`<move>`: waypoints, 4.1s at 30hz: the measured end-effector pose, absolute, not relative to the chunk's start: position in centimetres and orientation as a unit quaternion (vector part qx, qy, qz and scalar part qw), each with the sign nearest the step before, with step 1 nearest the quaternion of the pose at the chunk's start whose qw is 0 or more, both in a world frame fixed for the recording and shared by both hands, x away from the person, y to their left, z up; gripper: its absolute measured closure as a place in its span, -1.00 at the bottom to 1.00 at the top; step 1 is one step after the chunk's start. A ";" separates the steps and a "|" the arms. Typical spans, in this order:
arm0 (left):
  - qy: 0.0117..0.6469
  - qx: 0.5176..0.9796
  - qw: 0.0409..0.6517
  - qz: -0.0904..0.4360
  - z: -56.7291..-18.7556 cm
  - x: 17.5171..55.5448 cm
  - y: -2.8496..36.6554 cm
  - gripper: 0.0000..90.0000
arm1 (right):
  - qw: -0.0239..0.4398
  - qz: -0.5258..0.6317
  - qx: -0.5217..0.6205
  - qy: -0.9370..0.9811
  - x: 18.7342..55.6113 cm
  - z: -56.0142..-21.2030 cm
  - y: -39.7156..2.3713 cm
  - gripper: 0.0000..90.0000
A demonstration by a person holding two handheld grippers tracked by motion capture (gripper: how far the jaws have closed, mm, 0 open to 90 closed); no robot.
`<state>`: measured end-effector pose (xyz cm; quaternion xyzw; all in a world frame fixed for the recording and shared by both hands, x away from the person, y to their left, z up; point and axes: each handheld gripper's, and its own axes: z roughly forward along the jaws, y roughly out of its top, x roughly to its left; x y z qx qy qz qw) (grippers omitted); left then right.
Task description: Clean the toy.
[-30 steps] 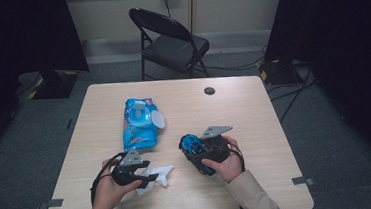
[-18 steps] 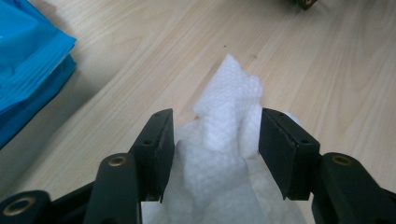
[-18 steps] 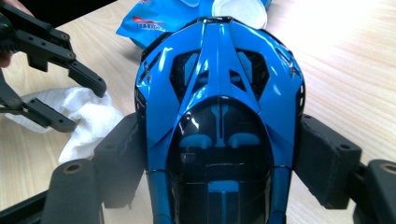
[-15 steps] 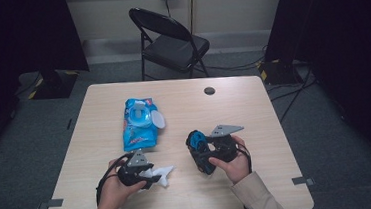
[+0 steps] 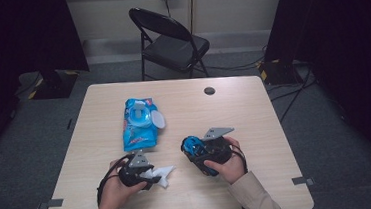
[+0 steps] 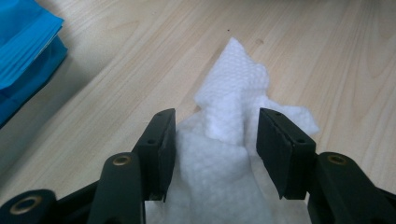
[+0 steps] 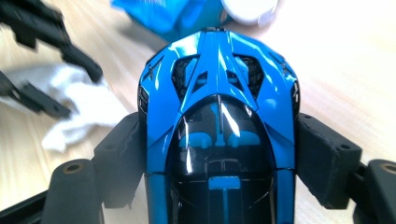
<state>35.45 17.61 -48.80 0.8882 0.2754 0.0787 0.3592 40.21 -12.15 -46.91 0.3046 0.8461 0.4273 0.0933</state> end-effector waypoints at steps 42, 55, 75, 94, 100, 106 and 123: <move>0.271 0.889 0.363 0.072 -48.9 35.5 17.8 0.01 | 0.087 0.327 0.284 0.897 41.3 -48.2 -9.6 -0.56; 0.270 0.888 0.365 0.073 -48.9 35.5 17.8 0.00 | 0.092 0.305 0.287 0.904 41.9 -49.2 -8.2 -0.47; 0.270 0.888 0.366 0.074 -48.7 35.5 17.9 -0.01 | 0.095 0.301 0.277 0.908 42.2 -47.7 -8.0 -0.58; 0.270 0.887 0.368 0.073 -48.6 35.4 18.1 -0.01 | 0.080 0.278 0.274 0.917 42.9 -48.8 -6.5 -0.56; 0.269 0.886 0.369 0.076 -48.6 35.4 18.0 -0.01 | 0.082 0.281 0.271 0.917 42.9 -48.8 -6.6 -0.47; 0.270 0.885 0.370 0.080 -48.4 35.4 18.1 -0.03 | 0.087 0.286 0.274 0.914 42.8 -48.6 -6.8 -0.42; 0.280 0.881 0.371 0.088 -48.3 35.6 18.2 -0.15 | 0.089 0.396 0.299 0.864 41.7 -46.2 -10.7 -0.42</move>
